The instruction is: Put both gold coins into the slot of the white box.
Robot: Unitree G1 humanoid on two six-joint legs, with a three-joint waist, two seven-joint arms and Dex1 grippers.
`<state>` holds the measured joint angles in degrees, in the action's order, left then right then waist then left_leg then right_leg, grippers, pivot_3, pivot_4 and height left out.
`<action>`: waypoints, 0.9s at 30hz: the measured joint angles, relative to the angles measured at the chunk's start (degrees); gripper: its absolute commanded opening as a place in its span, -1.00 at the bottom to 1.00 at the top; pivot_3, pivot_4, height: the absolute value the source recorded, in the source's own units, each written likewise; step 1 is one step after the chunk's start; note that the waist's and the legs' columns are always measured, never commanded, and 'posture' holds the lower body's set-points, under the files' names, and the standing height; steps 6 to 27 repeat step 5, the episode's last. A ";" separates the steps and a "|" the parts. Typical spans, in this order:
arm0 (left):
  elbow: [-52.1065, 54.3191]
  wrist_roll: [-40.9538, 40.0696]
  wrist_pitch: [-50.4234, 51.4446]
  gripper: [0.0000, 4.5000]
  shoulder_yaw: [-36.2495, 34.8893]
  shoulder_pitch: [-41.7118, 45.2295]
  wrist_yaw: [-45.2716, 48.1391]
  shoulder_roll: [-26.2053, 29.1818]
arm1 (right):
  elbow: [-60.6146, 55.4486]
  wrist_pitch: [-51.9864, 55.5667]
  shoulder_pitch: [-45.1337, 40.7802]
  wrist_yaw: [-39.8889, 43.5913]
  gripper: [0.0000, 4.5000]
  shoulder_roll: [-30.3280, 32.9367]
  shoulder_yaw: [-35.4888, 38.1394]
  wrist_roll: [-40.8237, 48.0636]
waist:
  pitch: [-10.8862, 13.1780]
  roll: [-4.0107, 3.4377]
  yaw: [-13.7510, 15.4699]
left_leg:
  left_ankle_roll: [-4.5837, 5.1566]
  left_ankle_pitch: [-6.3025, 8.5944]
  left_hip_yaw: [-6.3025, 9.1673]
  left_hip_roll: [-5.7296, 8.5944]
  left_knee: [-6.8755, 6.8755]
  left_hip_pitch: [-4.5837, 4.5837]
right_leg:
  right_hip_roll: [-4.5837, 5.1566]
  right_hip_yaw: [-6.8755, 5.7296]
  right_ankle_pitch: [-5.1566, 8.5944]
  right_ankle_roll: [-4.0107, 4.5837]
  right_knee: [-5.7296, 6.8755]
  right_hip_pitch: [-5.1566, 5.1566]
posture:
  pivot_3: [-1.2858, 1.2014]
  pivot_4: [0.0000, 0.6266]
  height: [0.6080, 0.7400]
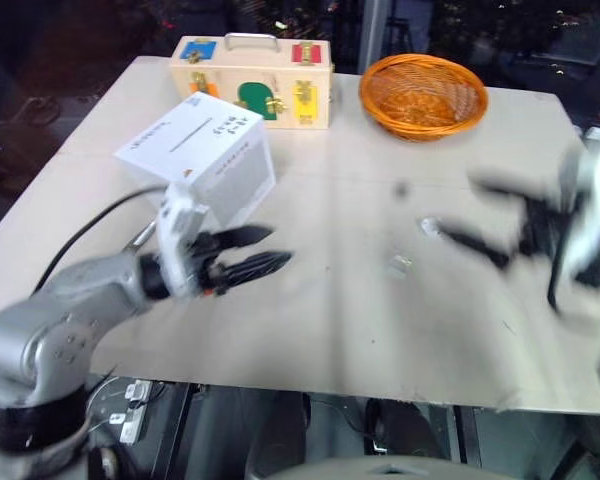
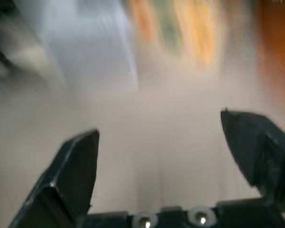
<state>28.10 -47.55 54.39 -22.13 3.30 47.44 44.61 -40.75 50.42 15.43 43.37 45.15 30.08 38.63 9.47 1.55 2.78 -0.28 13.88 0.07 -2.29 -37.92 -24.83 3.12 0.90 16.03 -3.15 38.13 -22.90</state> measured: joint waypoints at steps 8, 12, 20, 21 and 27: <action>1.14 3.19 -7.37 0.46 4.21 -0.11 2.38 -0.31 | -4.79 -17.15 13.59 8.91 1.00 -1.38 10.22 -8.33 | -0.11 -0.51 -2.45 | 0.35 0.19 -0.30 -0.16 -0.17 1.39 | -0.36 0.40 0.12 -0.06 -0.02 1.27 | 0.03 -0.52 0.79; 1.14 3.19 -7.37 0.46 4.21 -0.11 2.38 -0.31 | -4.79 -17.15 13.59 8.91 1.00 -1.38 10.22 -8.33 | -0.11 -0.51 -2.45 | 0.35 0.19 -0.30 -0.16 -0.17 1.39 | -0.36 0.40 0.12 -0.06 -0.02 1.27 | 0.03 -0.52 0.79; 1.14 3.19 -7.37 0.46 4.21 -0.11 2.38 -0.31 | -4.79 -17.15 13.59 8.91 1.00 -1.38 10.22 -8.33 | -0.11 -0.51 -2.45 | 0.35 0.19 -0.30 -0.16 -0.17 1.39 | -0.36 0.40 0.12 -0.06 -0.02 1.27 | 0.03 -0.52 0.79; 1.14 3.19 -7.37 0.46 4.21 -0.11 2.38 -0.31 | -4.79 -17.15 13.59 8.91 1.00 -1.38 10.22 -8.33 | -0.11 -0.51 -2.45 | 0.35 0.19 -0.30 -0.16 -0.17 1.39 | -0.36 0.40 0.12 -0.06 -0.02 1.27 | 0.03 -0.52 0.79; 1.14 3.19 -7.37 0.46 4.21 -0.11 2.38 -0.31 | -4.79 -17.15 13.59 8.91 1.00 -1.38 10.22 -8.33 | -0.11 -0.51 -2.45 | 0.35 0.19 -0.30 -0.16 -0.17 1.39 | -0.36 0.40 0.12 -0.06 -0.02 1.27 | 0.03 -0.52 0.79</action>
